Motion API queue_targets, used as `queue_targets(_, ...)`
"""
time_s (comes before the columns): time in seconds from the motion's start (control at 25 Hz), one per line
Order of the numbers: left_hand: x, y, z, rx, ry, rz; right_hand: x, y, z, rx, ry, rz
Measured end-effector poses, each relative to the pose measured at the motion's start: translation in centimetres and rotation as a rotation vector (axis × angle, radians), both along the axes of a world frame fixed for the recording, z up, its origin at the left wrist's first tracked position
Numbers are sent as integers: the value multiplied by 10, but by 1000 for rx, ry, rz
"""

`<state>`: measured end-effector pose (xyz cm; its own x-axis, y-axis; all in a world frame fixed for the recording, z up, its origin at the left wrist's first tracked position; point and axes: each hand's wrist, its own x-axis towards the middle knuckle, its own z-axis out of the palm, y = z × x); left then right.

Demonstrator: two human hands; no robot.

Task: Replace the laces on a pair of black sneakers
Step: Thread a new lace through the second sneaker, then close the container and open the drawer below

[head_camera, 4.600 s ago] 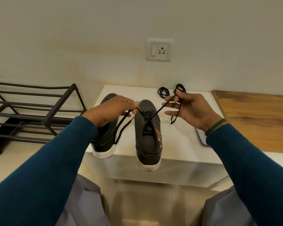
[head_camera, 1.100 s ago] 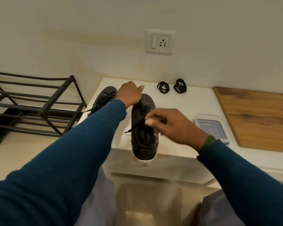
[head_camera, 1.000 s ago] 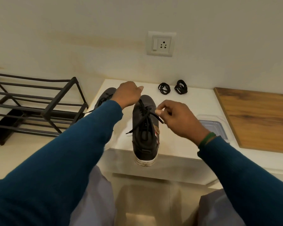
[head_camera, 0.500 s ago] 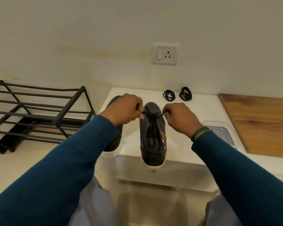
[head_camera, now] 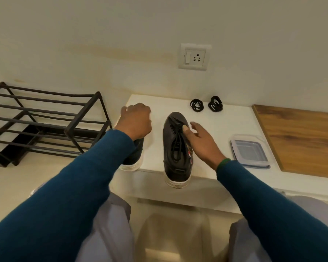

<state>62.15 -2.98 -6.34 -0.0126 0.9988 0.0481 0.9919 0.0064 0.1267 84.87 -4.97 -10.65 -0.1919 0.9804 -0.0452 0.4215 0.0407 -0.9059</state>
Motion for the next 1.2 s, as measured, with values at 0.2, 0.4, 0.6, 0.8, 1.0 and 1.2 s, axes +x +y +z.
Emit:
queue_targets(0.2, -30, -32, -18, -310, -399, 286, -44, -6, -24, -6, 57, -41)
queue_targets(0.4, -37, -22, -12, -237, -456, 199, -107, 14, -30, -14, -34, -114)
queue_targets(0.6, -38, -12, -4, -316, -348, 243, -81, 26, -31, 27, -62, -89)
queue_targets(0.8, 51, 31, 16, 227, -216, -20, 20, 124, -17, -38, -340, -541)
queue_targets(1.0, 160, 127, -13, -115, -278, -49, 66, 206, -10, -29, -486, -481)
queue_targets(1.2, 200, 196, -63, -116, -156, -91, 77, 246, -22, 68, -667, -262)
